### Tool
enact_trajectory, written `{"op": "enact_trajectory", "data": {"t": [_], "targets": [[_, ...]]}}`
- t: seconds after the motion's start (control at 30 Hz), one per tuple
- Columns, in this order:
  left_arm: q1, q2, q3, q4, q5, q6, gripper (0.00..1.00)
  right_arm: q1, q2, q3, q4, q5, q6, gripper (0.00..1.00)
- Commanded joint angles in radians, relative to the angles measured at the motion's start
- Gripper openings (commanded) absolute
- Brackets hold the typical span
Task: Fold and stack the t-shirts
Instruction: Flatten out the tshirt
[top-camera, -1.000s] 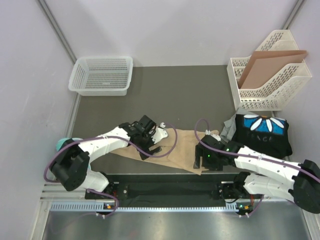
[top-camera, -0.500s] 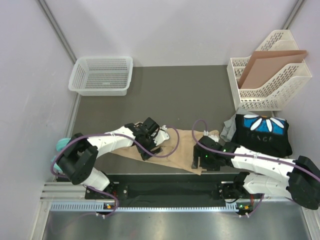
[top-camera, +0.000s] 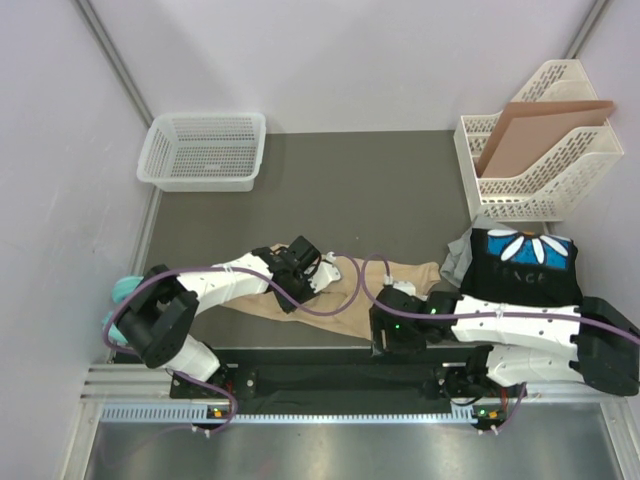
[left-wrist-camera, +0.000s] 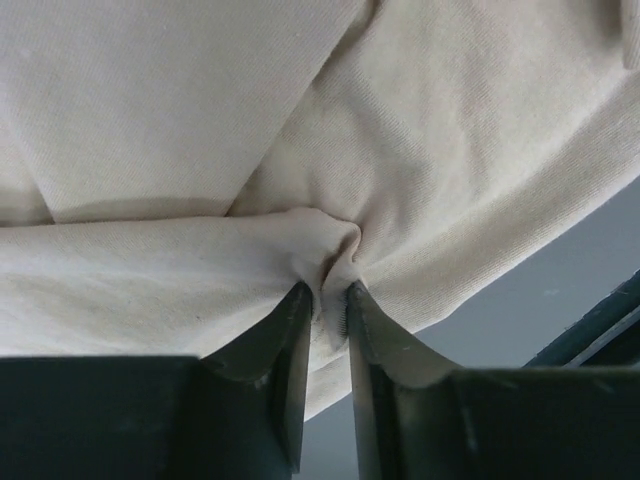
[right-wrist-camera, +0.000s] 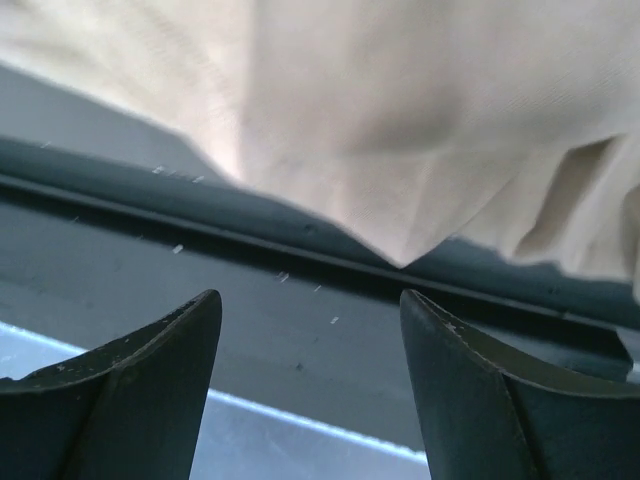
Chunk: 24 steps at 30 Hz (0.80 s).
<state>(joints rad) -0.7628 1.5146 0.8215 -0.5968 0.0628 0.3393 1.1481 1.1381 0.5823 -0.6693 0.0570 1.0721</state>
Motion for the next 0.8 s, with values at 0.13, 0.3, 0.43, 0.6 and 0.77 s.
{"op": "enact_trajectory", "data": {"t": [0.13,0.3,0.43,0.6,0.77], "targets": [[0.005,0.007,0.027,0.025,-0.047,0.01,0.21,0.084,0.017,0.1,-0.052,0.067,0.048,0.72],[0.005,-0.002,0.03,0.006,-0.05,0.012,0.19,0.084,0.057,0.025,0.019,0.044,0.066,0.71],[0.005,-0.019,0.028,-0.004,-0.054,0.017,0.14,0.079,0.063,-0.01,0.034,0.063,0.075,0.71],[0.005,-0.027,0.03,-0.011,-0.054,0.01,0.05,0.052,0.072,-0.015,0.033,0.076,0.04,0.71],[0.005,-0.025,0.03,-0.012,-0.052,0.004,0.0,0.009,0.071,0.002,0.034,0.084,0.0,0.71]]}}
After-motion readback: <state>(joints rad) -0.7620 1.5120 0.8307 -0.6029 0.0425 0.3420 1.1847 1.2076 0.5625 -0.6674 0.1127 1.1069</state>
